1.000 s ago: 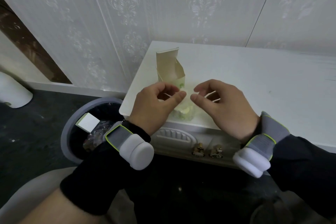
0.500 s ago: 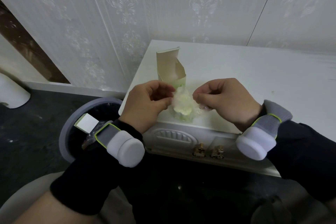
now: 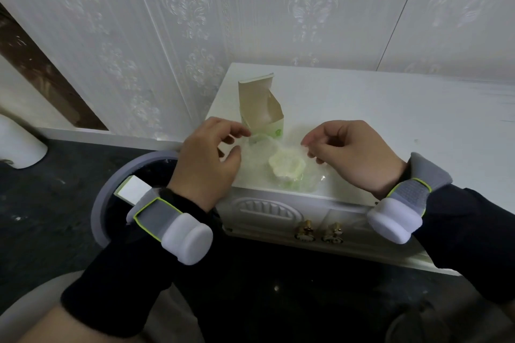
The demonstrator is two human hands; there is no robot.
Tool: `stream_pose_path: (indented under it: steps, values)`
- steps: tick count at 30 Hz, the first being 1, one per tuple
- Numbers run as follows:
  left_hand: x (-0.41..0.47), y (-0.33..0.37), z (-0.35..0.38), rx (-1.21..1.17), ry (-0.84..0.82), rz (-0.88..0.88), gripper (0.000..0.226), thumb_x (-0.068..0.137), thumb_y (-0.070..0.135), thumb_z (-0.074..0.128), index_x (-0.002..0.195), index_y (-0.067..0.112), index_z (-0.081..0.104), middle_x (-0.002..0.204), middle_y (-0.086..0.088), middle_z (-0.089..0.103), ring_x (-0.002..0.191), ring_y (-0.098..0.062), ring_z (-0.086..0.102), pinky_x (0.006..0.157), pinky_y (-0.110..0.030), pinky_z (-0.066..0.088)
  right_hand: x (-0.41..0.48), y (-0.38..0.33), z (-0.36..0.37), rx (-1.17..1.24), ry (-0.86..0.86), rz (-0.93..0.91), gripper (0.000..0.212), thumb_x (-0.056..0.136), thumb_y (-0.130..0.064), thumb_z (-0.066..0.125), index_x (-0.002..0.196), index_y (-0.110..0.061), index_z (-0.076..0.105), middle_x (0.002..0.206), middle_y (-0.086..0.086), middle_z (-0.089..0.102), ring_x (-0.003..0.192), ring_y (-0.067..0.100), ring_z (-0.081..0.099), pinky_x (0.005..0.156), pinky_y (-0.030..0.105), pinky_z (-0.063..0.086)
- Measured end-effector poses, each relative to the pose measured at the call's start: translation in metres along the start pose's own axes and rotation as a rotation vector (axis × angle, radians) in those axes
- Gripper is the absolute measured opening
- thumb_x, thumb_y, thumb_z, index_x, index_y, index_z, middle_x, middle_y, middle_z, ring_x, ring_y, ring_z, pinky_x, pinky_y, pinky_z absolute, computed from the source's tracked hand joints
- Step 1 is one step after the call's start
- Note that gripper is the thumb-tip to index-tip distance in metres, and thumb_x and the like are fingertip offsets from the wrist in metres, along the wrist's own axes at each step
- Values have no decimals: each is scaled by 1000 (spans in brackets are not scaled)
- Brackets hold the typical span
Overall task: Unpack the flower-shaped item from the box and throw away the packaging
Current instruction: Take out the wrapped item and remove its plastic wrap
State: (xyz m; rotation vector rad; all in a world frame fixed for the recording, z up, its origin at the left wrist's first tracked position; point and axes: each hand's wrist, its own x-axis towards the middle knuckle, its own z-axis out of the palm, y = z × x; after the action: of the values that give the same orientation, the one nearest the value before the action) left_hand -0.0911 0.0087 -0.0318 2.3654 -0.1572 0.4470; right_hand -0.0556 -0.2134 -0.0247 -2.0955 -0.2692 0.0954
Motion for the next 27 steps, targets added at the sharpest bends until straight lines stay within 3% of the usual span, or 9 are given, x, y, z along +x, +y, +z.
stream_pose_path:
  steps: [2, 6, 9, 13, 16, 19, 23, 27]
  values:
    - [-2, 10, 4, -20, 7, 91, 26, 79, 7, 60, 94, 25, 70, 98, 5, 65, 89, -10, 58, 73, -19, 46, -4, -6, 2, -50, -23, -54, 20, 79, -10, 58, 78, -23, 73, 72, 7, 73, 68, 21, 64, 72, 31, 51]
    - [-6, 19, 15, -1, -64, 167, 19, 82, 19, 61, 97, 25, 72, 98, 7, 69, 97, -14, 60, 86, -26, 44, -13, -18, 7, -170, -70, -181, 19, 80, -14, 59, 81, -27, 74, 70, -3, 72, 58, -1, 55, 61, 10, 39]
    - [-6, 19, 18, -8, -110, 163, 17, 81, 27, 65, 97, 25, 71, 97, 9, 71, 96, -14, 61, 86, -27, 44, -16, -21, 8, -246, -78, -263, 22, 82, -14, 59, 86, -30, 74, 73, -12, 71, 64, -5, 55, 64, 7, 39]
    - [-5, 13, 15, 5, -216, 107, 48, 69, 51, 68, 112, 28, 63, 106, 13, 66, 103, -8, 56, 93, -23, 40, -13, -14, 8, -301, -97, -317, 26, 86, -12, 57, 95, -32, 72, 85, -21, 66, 72, -3, 54, 69, 7, 37]
    - [-6, 6, 14, 10, -308, 67, 75, 58, 56, 74, 125, 30, 52, 114, 15, 59, 112, -8, 51, 99, -24, 36, -12, -10, 7, -347, -105, -301, 26, 85, -26, 62, 110, -33, 66, 92, -30, 59, 79, -6, 50, 72, 4, 33]
    - [-6, -2, 13, 11, -369, 50, 93, 53, 55, 77, 135, 32, 39, 123, 16, 56, 119, -8, 46, 103, -26, 34, -13, -9, 5, -441, -165, -319, 49, 81, -45, 63, 127, -30, 56, 123, -16, 61, 91, -9, 39, 83, 2, 26]
    - [-6, -13, 10, 26, -409, 54, 101, 50, 64, 72, 138, 35, 32, 129, 21, 51, 124, -5, 41, 107, -26, 31, -13, 2, 1, -561, -264, -246, 81, 73, -68, 58, 141, -30, 37, 147, -7, 42, 128, 14, 34, 104, 18, 19]
    - [-5, -21, 2, 62, -434, 46, 70, 55, 67, 65, 120, 43, 50, 126, 25, 50, 132, -7, 35, 112, -40, 30, -12, 21, -3, -666, -290, -196, 98, 62, -82, 38, 144, -30, 30, 155, -7, 28, 141, 18, 19, 117, 37, 15]
